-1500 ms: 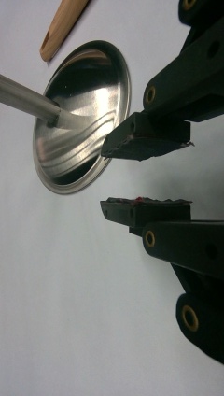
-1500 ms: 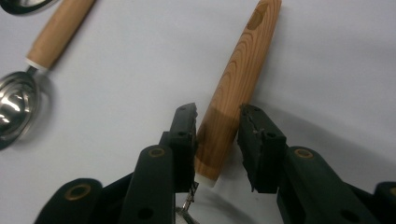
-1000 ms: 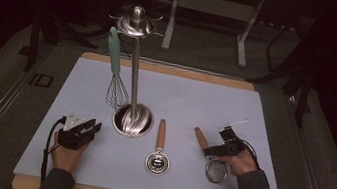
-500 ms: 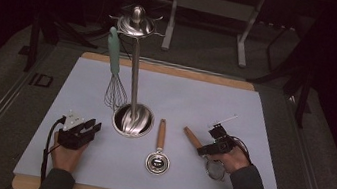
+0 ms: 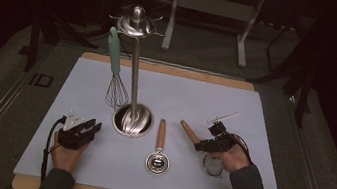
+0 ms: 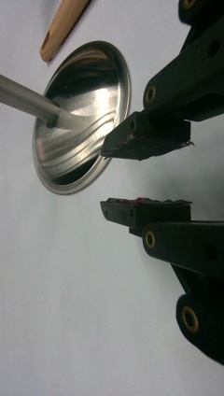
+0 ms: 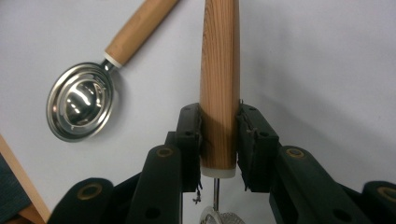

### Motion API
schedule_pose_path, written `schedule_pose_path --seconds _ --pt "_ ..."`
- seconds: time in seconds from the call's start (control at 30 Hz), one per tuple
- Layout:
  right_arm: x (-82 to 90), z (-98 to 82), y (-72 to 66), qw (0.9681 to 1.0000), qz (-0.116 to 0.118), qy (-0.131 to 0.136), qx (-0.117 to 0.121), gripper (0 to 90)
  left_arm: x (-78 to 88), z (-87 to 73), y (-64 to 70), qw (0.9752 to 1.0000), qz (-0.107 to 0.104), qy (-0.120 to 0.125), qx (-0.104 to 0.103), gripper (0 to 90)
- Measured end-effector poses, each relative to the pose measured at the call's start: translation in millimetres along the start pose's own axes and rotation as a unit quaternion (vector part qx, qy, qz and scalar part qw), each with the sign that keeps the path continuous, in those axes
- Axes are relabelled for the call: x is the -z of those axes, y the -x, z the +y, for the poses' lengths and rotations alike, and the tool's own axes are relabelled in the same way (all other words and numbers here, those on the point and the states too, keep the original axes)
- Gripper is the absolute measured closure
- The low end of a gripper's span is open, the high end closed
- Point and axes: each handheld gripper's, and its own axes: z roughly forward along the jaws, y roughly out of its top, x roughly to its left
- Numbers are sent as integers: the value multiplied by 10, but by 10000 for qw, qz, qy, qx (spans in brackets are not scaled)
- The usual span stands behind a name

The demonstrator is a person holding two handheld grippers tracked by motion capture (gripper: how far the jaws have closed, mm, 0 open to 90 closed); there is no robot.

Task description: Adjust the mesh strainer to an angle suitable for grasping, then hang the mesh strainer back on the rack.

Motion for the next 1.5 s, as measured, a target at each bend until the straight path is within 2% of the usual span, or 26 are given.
schedule_pose_path --seconds 0.6,0.73,1.17,1.5 --pt "46 89 -79 9996 127 252 93 720 1 0 4 10000 2 -4 -13 684" --pt "72 113 -109 9989 206 396 107 721 2 0 7 10000 2 -3 -20 684" --pt "137 239 -247 9942 484 833 485 721 3 -1 11 10000 6 4 -20 684" --pt "247 368 -346 9877 737 1172 727 721 2 -2 14 10000 14 19 -7 684"
